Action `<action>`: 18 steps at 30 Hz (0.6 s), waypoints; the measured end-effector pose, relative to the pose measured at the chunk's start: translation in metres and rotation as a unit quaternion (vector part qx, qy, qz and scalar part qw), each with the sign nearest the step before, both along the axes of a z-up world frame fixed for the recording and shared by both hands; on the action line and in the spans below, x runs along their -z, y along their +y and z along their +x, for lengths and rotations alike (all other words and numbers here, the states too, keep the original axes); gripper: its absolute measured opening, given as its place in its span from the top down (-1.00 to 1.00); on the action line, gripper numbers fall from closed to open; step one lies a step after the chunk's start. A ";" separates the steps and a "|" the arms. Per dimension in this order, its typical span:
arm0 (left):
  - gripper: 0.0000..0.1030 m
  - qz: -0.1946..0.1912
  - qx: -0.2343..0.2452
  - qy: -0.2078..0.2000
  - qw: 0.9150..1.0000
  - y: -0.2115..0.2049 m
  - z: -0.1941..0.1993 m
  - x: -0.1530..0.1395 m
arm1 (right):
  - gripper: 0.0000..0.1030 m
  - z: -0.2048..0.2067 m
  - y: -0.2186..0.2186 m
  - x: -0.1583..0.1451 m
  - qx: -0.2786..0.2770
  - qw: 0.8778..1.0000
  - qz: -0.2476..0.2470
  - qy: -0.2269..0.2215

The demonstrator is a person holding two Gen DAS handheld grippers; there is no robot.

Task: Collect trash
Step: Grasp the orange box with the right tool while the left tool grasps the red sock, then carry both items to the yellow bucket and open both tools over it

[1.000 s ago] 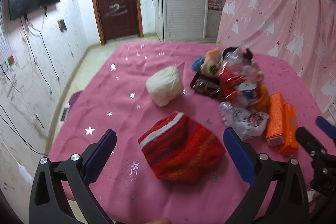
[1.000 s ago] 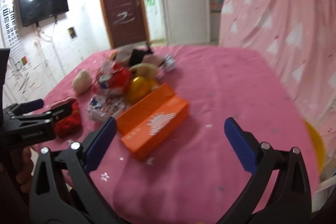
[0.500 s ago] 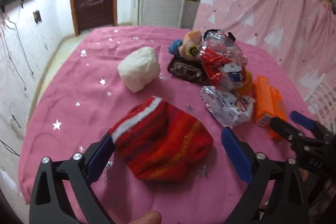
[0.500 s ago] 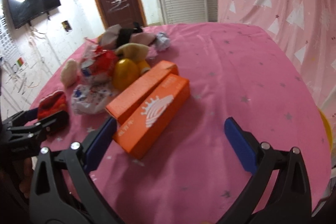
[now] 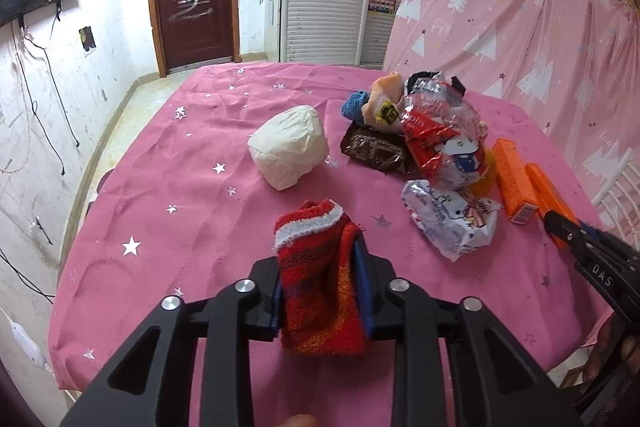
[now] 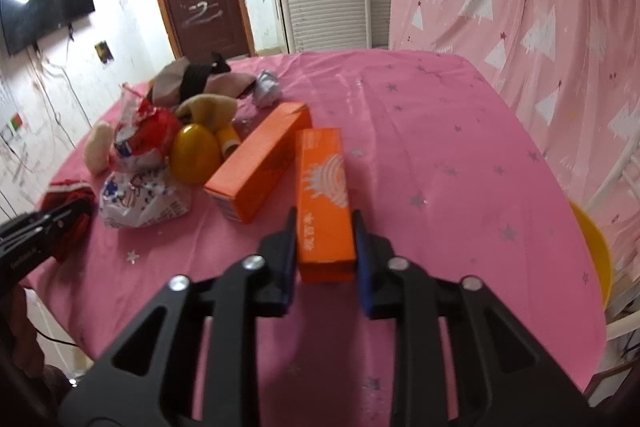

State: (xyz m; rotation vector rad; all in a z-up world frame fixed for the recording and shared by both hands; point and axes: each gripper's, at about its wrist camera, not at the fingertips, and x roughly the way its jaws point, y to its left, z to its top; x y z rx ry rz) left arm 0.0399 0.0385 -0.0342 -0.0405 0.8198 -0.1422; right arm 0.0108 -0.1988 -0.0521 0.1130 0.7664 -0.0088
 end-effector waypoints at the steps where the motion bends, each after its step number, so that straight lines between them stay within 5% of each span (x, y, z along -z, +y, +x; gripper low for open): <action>1: 0.60 -0.005 0.003 0.000 1.000 0.000 -0.001 -0.001 | 0.57 -0.001 -0.003 0.000 0.001 1.000 0.009 -0.001; 5: 0.62 -0.015 0.014 -0.012 1.000 -0.004 -0.007 -0.009 | 0.57 -0.009 -0.018 -0.002 0.008 0.999 0.050 -0.013; 18: 0.62 -0.021 0.081 -0.056 0.995 -0.060 -0.020 -0.055 | 0.57 -0.024 -0.076 -0.033 0.056 0.993 0.069 -0.076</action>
